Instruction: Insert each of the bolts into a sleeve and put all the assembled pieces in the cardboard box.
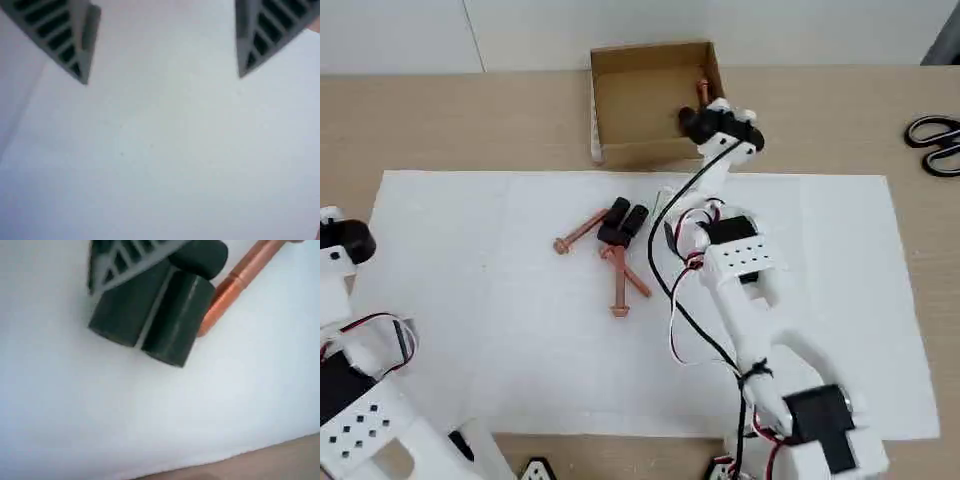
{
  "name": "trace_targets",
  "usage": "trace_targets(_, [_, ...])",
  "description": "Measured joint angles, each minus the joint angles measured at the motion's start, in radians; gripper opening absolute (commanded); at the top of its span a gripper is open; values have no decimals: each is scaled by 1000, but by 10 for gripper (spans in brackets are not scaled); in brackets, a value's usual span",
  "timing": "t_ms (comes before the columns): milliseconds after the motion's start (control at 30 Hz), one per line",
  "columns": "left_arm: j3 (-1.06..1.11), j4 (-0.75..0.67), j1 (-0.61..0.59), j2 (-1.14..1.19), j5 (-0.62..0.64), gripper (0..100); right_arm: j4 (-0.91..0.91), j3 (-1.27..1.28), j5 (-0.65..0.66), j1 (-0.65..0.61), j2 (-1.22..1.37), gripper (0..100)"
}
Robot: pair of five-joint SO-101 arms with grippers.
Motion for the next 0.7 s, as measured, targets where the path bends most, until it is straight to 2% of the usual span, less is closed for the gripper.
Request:
trace_targets(133, [0, 0, 0, 0, 0, 182, -15, -3, -37, -5, 37, 204])
trace_targets(267, [0, 0, 0, 0, 0, 182, -15, -32, -40, -63, 43, 197])
trace_targets(467, [0, 0, 0, 0, 0, 182, -6, -83, -40, -130, 81, 84])
trace_targets(700, [17, -11, 0, 0, 0, 182, -6, -163, -40, -130, 210, 90])
